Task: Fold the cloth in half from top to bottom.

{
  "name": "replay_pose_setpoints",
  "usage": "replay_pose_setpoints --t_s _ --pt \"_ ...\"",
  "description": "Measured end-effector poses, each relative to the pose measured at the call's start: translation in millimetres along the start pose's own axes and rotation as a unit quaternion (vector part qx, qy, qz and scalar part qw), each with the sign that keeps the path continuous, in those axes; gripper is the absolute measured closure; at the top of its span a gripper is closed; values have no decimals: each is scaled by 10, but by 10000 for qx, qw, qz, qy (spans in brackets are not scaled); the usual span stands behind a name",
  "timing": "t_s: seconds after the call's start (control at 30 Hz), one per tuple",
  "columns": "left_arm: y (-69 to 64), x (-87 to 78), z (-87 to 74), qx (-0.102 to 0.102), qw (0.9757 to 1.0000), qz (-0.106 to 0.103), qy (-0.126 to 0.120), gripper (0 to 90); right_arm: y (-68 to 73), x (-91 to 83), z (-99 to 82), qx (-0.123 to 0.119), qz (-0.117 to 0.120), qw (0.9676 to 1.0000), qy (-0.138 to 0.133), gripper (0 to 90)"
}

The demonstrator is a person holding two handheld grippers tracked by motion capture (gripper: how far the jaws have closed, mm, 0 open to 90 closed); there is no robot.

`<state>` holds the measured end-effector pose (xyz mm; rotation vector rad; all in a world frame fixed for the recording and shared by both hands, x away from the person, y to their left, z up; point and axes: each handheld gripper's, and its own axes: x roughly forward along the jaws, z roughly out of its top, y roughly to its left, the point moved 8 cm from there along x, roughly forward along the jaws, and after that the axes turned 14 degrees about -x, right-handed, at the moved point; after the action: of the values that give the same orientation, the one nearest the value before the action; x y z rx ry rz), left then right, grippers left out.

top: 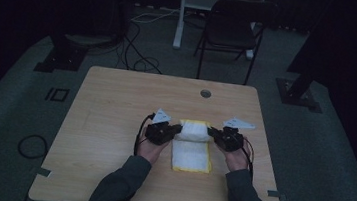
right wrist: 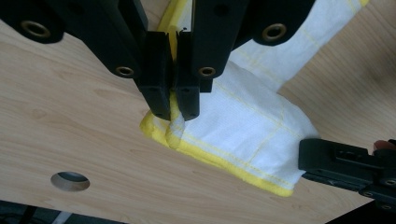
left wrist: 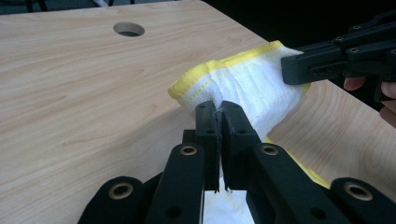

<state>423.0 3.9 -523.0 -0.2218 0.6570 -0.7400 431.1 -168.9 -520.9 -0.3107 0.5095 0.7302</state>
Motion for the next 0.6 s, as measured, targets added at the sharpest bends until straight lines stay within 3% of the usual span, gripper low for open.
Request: replay_pose_setpoints --t_s 0.6 --pt "-10 -10 -220 -54 9999 -29 136 873 103 6 -148 19 78 9999 91 871"
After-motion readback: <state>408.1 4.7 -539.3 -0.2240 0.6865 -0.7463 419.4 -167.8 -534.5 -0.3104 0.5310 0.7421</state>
